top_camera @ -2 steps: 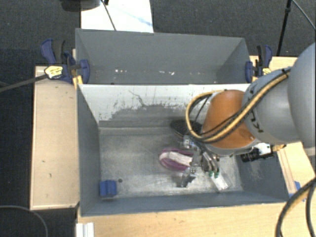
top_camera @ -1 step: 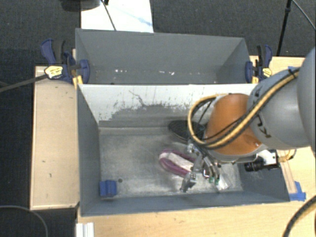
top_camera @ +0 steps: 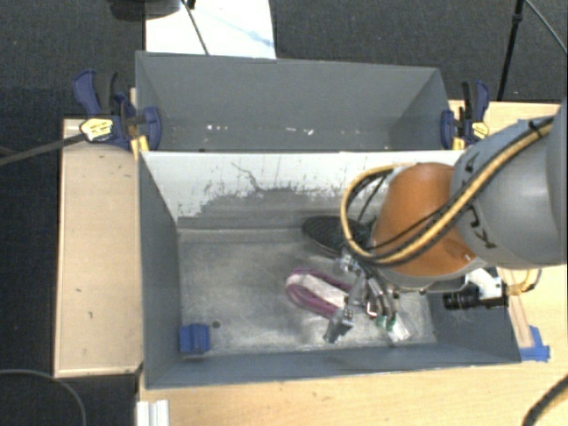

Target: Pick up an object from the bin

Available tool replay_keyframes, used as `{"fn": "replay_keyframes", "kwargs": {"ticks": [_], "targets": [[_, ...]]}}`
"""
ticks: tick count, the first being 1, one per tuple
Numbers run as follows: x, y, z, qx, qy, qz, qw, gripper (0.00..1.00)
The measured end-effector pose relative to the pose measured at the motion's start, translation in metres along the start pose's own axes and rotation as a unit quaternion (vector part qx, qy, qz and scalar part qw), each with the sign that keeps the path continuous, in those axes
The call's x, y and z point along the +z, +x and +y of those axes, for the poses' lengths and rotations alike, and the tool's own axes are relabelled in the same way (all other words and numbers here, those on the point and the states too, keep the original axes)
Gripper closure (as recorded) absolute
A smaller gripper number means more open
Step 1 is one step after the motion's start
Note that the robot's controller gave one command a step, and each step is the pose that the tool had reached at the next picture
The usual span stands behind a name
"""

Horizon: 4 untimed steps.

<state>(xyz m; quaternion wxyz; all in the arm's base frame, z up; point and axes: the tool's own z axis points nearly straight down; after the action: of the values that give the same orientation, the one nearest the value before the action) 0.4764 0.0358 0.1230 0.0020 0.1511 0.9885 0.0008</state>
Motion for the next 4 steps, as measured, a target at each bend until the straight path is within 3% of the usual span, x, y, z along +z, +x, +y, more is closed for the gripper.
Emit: {"fn": "replay_keyframes", "kwargs": {"ticks": [1, 2, 3, 4], "targets": [[0.053, -0.007, -0.006, -0.030, 0.001, 0.0000, 0.9995, 0.00], [0.052, 0.005, 0.023, -0.004, 0.000, -0.0004, 1.0000, 0.00], [0.052, 0.006, 0.022, -0.002, 0.001, 0.0029, 1.0000, 1.00], [0.024, 0.006, 0.023, -0.003, 0.000, 0.0001, 1.0000, 1.00]]}}
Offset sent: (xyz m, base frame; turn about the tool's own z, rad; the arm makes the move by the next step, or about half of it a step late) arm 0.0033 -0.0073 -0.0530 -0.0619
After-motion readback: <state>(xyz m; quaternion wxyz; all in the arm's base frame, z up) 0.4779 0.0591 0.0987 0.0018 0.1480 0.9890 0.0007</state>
